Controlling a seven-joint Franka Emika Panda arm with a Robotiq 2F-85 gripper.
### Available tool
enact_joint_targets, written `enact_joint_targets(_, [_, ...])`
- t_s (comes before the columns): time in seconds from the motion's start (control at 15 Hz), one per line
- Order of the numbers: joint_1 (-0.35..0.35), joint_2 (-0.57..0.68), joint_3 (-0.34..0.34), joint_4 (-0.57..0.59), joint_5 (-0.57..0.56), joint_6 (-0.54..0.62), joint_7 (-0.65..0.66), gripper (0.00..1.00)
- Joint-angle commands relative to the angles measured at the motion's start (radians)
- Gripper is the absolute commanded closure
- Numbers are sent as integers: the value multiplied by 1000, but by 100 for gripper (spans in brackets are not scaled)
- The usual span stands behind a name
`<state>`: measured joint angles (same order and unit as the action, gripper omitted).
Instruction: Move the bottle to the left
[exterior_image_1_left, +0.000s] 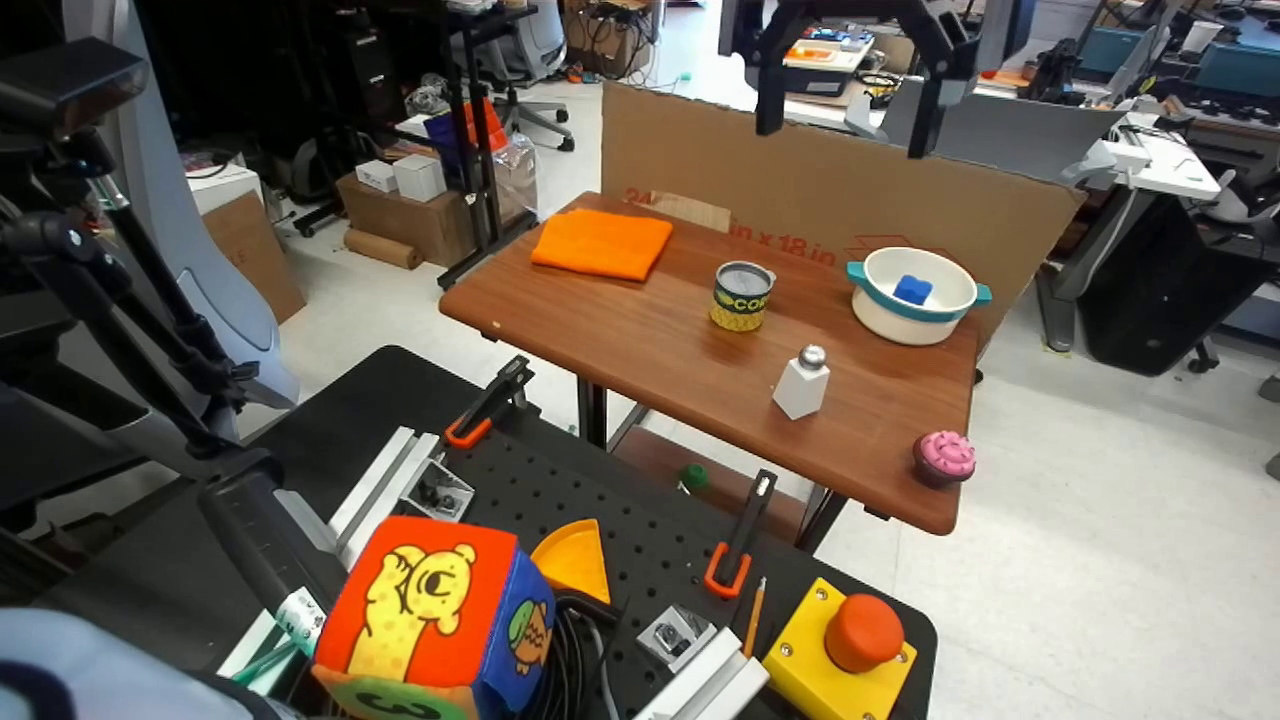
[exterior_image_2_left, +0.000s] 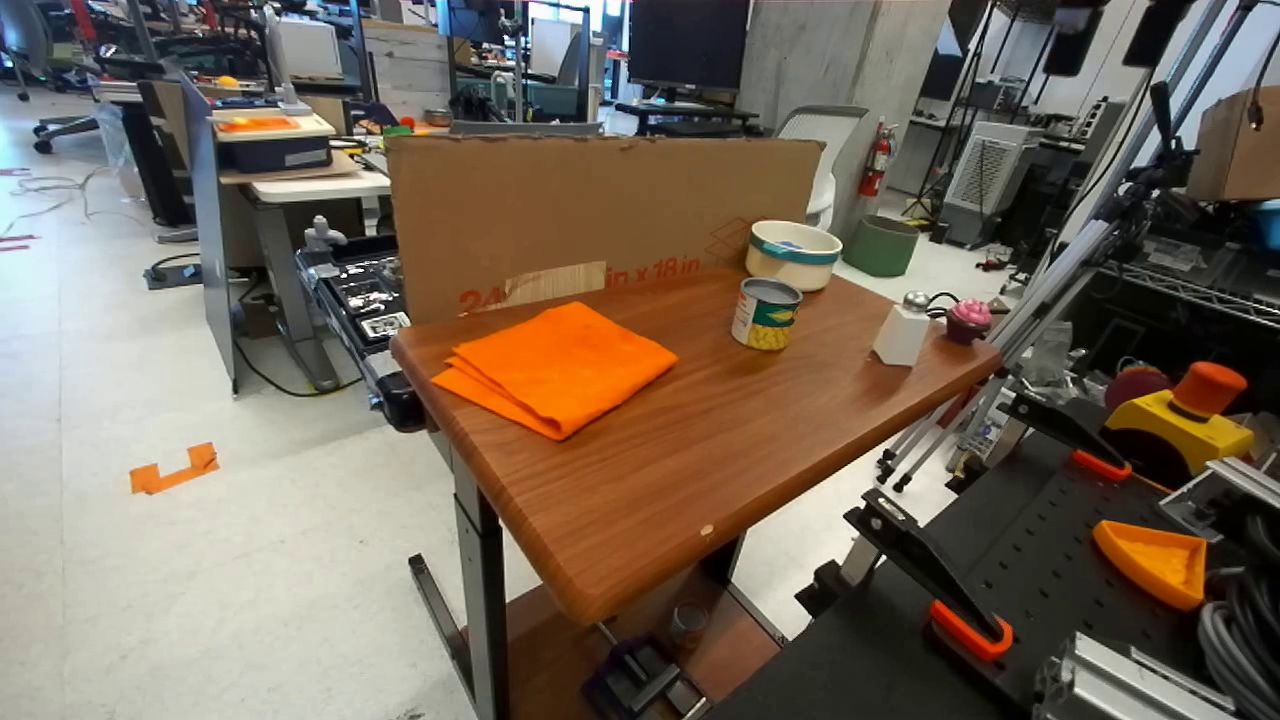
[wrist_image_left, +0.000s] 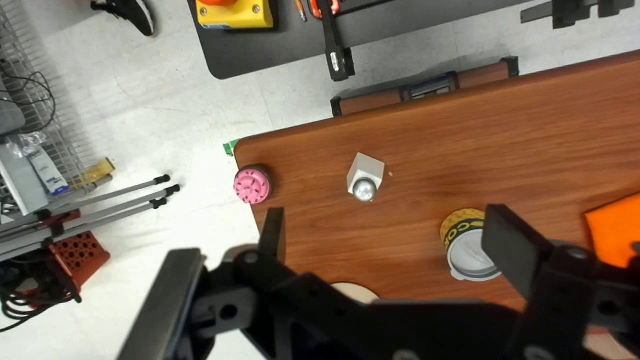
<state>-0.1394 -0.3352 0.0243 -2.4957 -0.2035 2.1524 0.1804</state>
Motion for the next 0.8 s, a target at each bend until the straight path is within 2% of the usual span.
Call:
enact_joint_targets(0.0, [30, 169, -54, 68, 75, 110, -78, 0])
enact_joint_targets(0.13, [36, 245, -66, 96, 129, 149, -110, 0])
enact_joint_targets(0.2, [44, 290, -74, 115, 195, 147, -137, 0])
enact_joint_targets(0.47, [37, 419, -75, 171, 344, 174, -162, 0])
enact_joint_targets(0.73, [26, 536, -83, 247, 372, 172, -118, 0])
